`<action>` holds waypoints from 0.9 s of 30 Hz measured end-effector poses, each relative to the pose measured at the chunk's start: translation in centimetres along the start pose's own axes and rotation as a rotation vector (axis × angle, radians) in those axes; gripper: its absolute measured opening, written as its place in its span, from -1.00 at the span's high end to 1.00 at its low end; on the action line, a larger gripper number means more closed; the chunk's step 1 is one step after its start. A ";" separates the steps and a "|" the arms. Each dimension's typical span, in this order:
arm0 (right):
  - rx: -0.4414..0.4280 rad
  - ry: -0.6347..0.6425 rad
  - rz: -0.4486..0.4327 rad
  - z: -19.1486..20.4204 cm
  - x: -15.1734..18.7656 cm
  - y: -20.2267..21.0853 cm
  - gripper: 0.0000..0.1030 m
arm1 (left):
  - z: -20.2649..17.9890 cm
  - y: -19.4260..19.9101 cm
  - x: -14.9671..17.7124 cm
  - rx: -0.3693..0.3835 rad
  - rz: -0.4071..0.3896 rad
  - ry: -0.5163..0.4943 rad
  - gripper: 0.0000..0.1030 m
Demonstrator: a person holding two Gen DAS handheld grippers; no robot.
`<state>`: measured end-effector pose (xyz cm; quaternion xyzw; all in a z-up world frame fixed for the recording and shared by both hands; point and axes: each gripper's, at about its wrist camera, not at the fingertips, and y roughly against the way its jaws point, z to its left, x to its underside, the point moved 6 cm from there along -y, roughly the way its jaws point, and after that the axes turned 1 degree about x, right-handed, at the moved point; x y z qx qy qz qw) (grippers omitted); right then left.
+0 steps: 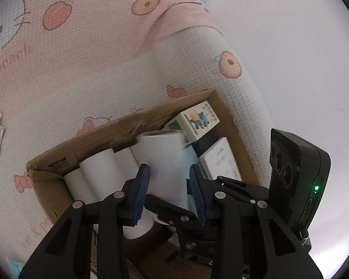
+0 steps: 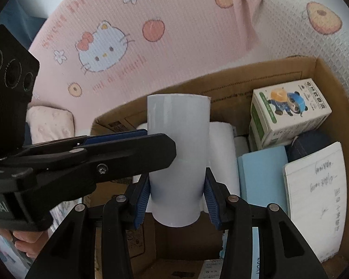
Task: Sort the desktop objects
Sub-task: 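Lower the roll beside the other rolls and open the right gripper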
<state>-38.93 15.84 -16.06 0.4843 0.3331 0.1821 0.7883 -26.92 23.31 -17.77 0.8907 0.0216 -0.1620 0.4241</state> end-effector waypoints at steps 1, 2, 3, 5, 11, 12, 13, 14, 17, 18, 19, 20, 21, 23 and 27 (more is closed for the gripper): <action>0.017 0.006 0.015 -0.1 0.1 -0.3 0.20 | 0.0 -0.2 0.1 -0.004 0.003 -0.003 0.24; 0.029 0.012 0.020 -0.1 0.1 -0.5 0.20 | 0.0 -0.3 0.2 -0.005 0.006 -0.006 0.24; 0.032 0.018 0.025 -0.1 0.1 -0.7 0.20 | 0.0 -0.4 0.3 -0.003 0.009 -0.008 0.24; 0.018 0.025 0.034 0.0 0.1 -1.1 0.20 | 0.0 -0.6 0.6 -0.005 0.015 -0.019 0.24; -0.012 0.009 0.033 -0.2 -0.2 -1.4 0.20 | 0.2 -1.3 0.4 -0.069 0.008 -0.068 0.29; -0.016 0.011 0.033 -0.2 -0.2 -1.4 0.20 | 0.2 -1.4 0.3 -0.074 0.007 -0.074 0.34; -0.018 0.017 0.033 -0.1 -0.2 -1.4 0.20 | 0.3 -1.5 0.3 -0.090 0.004 -0.081 0.46; -0.019 0.020 0.034 -0.1 -0.2 -1.4 0.20 | 0.5 -1.6 0.2 -0.121 0.002 -0.087 0.60; -0.031 -0.001 0.031 -0.3 -0.4 -1.5 0.20 | 1.1 -2.1 0.0 -0.174 0.027 -0.077 0.66; -0.023 -0.003 0.028 -0.3 -0.5 -1.5 0.20 | 1.3 -2.1 -0.1 -0.164 0.032 -0.068 0.66; -0.011 0.001 0.025 -0.2 -0.5 -1.4 0.20 | 1.4 -2.1 -0.1 -0.157 0.034 -0.063 0.66; 0.002 0.010 0.023 0.0 -0.5 -1.3 0.20 | 1.6 -2.1 -0.1 -0.147 0.034 -0.056 0.66; 0.016 0.021 0.026 0.1 -0.4 -1.2 0.20 | 1.7 -2.1 -0.1 -0.142 0.032 -0.057 0.66; 0.026 0.020 0.041 0.1 -0.2 -1.0 0.19 | 1.7 -2.2 0.0 -0.134 0.028 -0.059 0.66; 0.019 0.011 0.029 -0.1 0.0 0.0 0.20 | 1.3 -2.1 0.4 -0.136 0.020 -0.086 0.66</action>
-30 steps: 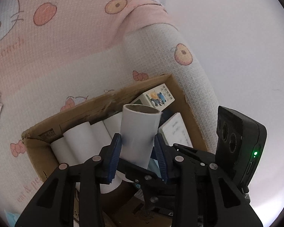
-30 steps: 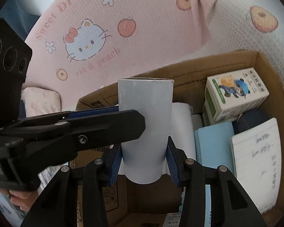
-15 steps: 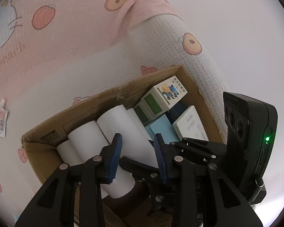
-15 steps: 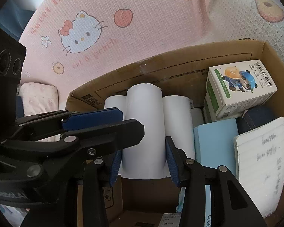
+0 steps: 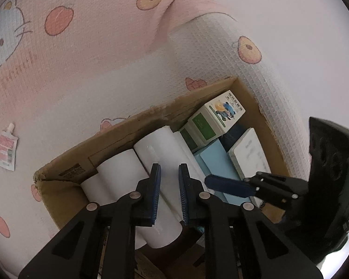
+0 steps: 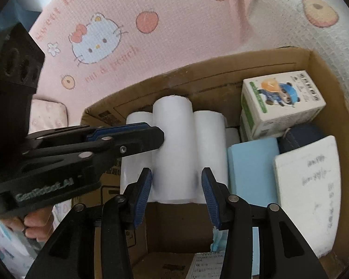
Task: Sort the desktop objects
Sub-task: 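Lower the roll beside the other rolls and open the right gripper, then withdraw the right gripper from the box toward the wet-wipes pack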
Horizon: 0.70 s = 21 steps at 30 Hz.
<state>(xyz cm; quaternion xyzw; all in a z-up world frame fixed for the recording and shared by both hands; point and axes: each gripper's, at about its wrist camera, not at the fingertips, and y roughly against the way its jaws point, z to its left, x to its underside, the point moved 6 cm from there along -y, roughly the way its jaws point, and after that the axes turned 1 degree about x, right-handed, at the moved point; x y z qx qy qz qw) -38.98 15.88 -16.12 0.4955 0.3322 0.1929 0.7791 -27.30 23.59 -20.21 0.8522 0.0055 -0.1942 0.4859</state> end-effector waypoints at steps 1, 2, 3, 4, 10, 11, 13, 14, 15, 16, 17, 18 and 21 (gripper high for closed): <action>-0.012 -0.008 -0.014 -0.1 0.0 0.4 0.21 | -0.2 0.1 0.1 0.021 -0.004 -0.005 0.66; -0.026 -0.023 -0.022 -0.2 -0.1 0.6 0.39 | -0.4 0.3 0.2 0.038 -0.010 -0.006 0.66; -0.039 -0.039 -0.022 -0.3 -0.2 0.7 0.48 | -0.5 0.6 0.2 0.046 -0.020 -0.008 0.66; -0.043 -0.049 -0.019 -0.4 -0.3 0.8 0.52 | -0.6 0.8 0.2 0.046 -0.029 -0.013 0.66; -0.037 -0.044 -0.014 -0.1 -0.6 0.7 0.54 | 0.3 3.0 1.2 -0.011 -0.047 -0.002 0.66; -0.034 -0.039 -0.012 -0.1 -0.7 0.7 0.54 | 0.8 2.9 1.5 0.004 -0.023 0.026 0.66; -0.024 -0.031 -0.009 0.2 -0.7 0.7 0.54 | 1.6 2.5 2.1 0.024 0.010 0.063 0.66; -0.020 -0.029 -0.008 0.2 -0.8 0.8 0.54 | 1.7 2.3 2.3 0.022 0.014 0.066 0.66; -0.015 -0.026 -0.008 0.2 -0.8 0.8 0.54 | 1.8 2.0 2.6 0.009 0.027 0.057 0.66; -0.008 -0.023 -0.008 0.3 -0.8 0.8 0.53 | 1.8 1.7 2.8 0.000 0.032 0.044 0.66; -0.003 -0.023 -0.009 0.5 -1.0 0.7 0.53 | 1.6 1.7 2.8 -0.018 0.025 0.018 0.66; 0.000 -0.026 -0.007 0.5 -0.9 0.7 0.53 | 1.4 1.7 2.9 -0.033 0.021 0.000 0.66; 0.010 -0.023 -0.006 0.7 -1.1 0.5 0.53 | 1.4 1.6 2.9 -0.039 0.020 -0.011 0.66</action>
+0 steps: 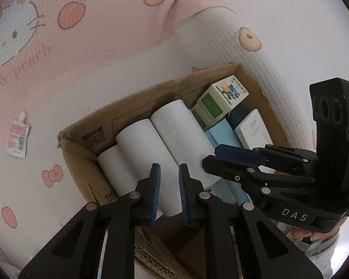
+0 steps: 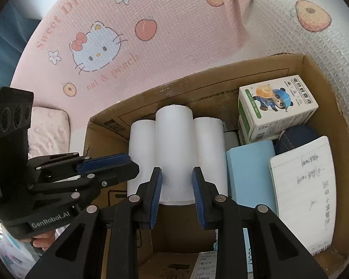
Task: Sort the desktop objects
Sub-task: 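Withdraw the right gripper from the box toward the wet-wipes pack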
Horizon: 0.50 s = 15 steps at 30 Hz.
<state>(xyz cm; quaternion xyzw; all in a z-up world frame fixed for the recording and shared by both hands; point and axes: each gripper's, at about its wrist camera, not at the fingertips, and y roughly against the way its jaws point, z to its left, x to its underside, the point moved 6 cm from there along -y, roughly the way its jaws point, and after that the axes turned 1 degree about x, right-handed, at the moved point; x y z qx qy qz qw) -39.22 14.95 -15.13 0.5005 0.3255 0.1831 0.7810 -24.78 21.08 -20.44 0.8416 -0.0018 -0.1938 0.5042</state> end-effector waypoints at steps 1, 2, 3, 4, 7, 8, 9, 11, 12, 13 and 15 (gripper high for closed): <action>0.002 0.001 -0.001 0.0 0.0 0.0 0.53 | 0.1 0.0 -0.1 0.002 -0.003 0.005 0.66; 0.002 0.000 -0.003 0.0 0.0 0.0 0.53 | 0.2 0.0 -0.1 0.000 -0.006 0.011 0.66; 0.002 0.000 -0.004 0.0 0.0 0.0 0.53 | 0.2 0.0 -0.2 0.000 -0.007 0.014 0.66; 0.003 0.000 -0.008 0.0 0.0 0.0 0.53 | 0.2 0.0 -0.2 -0.001 -0.007 0.017 0.66; 0.008 -0.003 -0.013 0.1 0.1 0.1 0.53 | 0.2 0.1 -0.3 0.000 -0.013 0.022 0.66; 0.011 -0.001 -0.016 0.1 0.3 0.2 0.53 | 0.2 0.2 -0.2 0.005 -0.020 0.026 0.66; 0.011 0.004 -0.026 0.2 0.4 0.5 0.53 | 0.1 0.4 -0.2 0.012 -0.031 0.027 0.66; -0.002 0.012 -0.049 0.7 0.8 1.2 0.53 | -0.3 1.3 -0.1 0.030 -0.069 0.018 0.57; -0.008 0.016 -0.062 0.9 1.0 1.6 0.53 | -0.6 1.8 0.0 0.037 -0.089 0.008 0.51; -0.007 0.029 -0.081 1.3 1.3 2.3 0.53 | -0.9 2.5 0.1 0.042 -0.111 -0.004 0.30; 0.017 0.057 -0.116 2.0 1.7 3.5 0.53 | -1.3 4.0 0.2 0.043 -0.156 -0.025 0.02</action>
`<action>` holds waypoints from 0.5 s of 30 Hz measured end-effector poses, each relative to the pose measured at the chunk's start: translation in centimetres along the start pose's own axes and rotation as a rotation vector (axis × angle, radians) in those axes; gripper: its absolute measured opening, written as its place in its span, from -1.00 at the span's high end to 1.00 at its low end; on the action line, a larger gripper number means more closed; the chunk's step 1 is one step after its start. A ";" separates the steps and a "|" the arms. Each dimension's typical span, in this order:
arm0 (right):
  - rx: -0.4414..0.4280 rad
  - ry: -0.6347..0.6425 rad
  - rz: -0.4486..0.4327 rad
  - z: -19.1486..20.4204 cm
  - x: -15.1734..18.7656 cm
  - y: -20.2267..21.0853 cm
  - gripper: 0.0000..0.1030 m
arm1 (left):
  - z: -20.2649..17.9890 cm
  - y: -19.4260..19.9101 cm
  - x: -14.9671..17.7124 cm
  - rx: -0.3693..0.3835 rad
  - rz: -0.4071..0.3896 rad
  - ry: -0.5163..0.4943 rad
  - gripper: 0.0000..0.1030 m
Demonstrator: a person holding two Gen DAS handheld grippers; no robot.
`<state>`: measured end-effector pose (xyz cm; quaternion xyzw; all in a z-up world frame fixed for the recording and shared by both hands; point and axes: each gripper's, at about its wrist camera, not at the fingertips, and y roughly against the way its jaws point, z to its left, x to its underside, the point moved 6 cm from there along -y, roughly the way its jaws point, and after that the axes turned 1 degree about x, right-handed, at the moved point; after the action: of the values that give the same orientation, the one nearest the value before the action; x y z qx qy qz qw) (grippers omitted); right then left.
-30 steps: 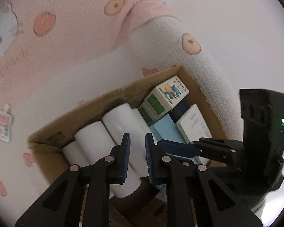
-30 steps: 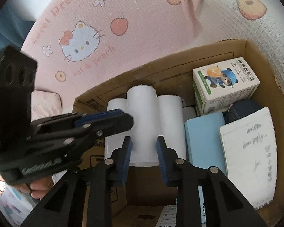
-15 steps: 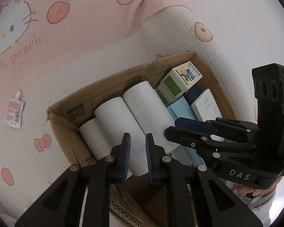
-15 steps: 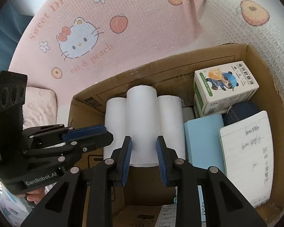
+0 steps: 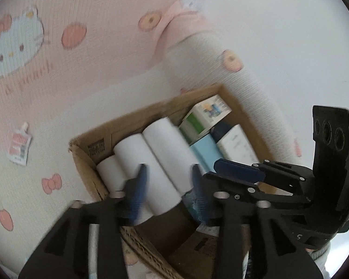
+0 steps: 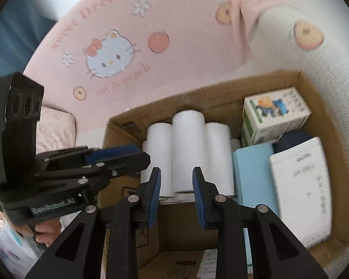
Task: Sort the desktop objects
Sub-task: 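Withdraw the right gripper from the box toward the wet-wipes pack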
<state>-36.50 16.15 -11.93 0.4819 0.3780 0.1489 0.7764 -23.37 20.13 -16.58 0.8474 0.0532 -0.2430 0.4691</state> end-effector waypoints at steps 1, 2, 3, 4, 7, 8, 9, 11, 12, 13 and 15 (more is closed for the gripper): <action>0.023 0.020 -0.025 0.4 0.1 0.8 0.53 | -0.2 0.7 0.0 0.000 -0.021 -0.009 -0.09; 0.043 0.040 -0.050 0.8 0.2 1.6 0.53 | -0.5 1.7 0.1 0.018 -0.049 -0.017 -0.16; 0.056 0.053 -0.069 1.2 0.3 2.3 0.53 | -0.5 2.2 0.1 0.029 -0.058 -0.020 -0.18; 0.066 0.060 -0.090 1.7 0.3 3.0 0.53 | -0.7 3.0 0.3 0.040 -0.072 -0.025 -0.21; 0.081 0.073 -0.140 3.0 0.7 4.9 0.52 | -1.1 4.6 0.7 0.030 -0.108 -0.052 -0.23; 0.087 0.076 -0.148 3.4 0.8 5.3 0.51 | -1.2 5.2 1.0 0.021 -0.122 -0.067 -0.23; 0.097 0.079 -0.158 3.8 0.9 5.6 0.51 | -1.3 5.7 1.3 0.016 -0.133 -0.081 -0.23; 0.128 0.104 -0.184 4.9 1.3 6.4 0.50 | -1.6 6.8 2.0 -0.004 -0.160 -0.121 -0.24; 0.148 0.118 -0.196 5.4 1.5 6.8 0.50 | -1.6 7.2 2.2 -0.013 -0.170 -0.128 -0.24; 0.182 0.141 -0.217 6.1 1.8 7.3 0.50 | -1.6 7.8 2.6 -0.022 -0.190 -0.133 -0.24; 0.227 0.177 -0.235 7.1 2.2 8.0 0.50 | -1.6 8.8 3.2 -0.017 -0.214 -0.122 -0.24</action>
<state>-28.81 16.89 -4.26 0.5037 0.5130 0.0554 0.6929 -17.19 16.12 -10.58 0.8164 0.1170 -0.3425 0.4501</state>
